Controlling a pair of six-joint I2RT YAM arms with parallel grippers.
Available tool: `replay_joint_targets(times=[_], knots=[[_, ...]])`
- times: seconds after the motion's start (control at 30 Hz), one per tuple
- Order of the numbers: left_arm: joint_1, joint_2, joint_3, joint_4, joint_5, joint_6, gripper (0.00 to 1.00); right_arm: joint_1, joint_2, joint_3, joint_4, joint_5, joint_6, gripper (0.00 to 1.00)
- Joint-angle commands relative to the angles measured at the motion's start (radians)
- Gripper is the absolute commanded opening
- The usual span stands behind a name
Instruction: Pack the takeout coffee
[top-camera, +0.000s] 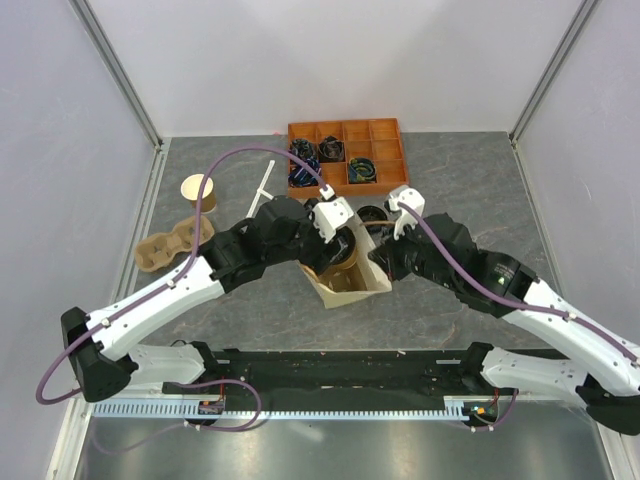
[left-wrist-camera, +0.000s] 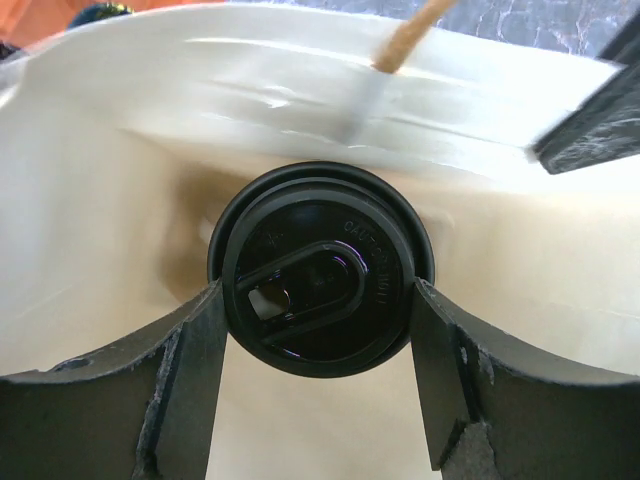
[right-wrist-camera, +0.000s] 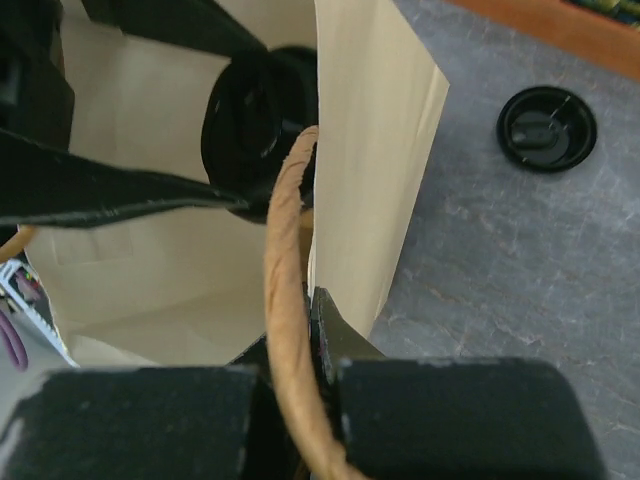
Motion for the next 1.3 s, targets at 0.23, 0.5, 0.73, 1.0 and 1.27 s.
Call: replay_joint_targets(times=[0.23,0.5,0.73,1.0,1.27], knots=[[-0.051,-0.088,-0.109,0.117,0.085,0.168,0.26,-0.009,-0.082,-0.07,0.133,-0.056,-0.038,0.0],[-0.113,-0.112,-0.251,0.218,0.004,0.212,0.26,-0.008,-0.17,-0.188,0.237,-0.062,-0.149,0.0],[-0.151,-0.089,-0.318,0.362,-0.071,0.263,0.26,-0.008,-0.236,-0.238,0.194,-0.058,-0.111,0.0],[-0.182,-0.049,-0.25,0.442,-0.076,0.341,0.27,-0.032,-0.211,-0.186,0.168,-0.087,-0.036,0.0],[-0.191,-0.01,-0.233,0.394,-0.093,0.356,0.26,-0.042,-0.219,-0.191,0.173,-0.13,-0.014,0.0]])
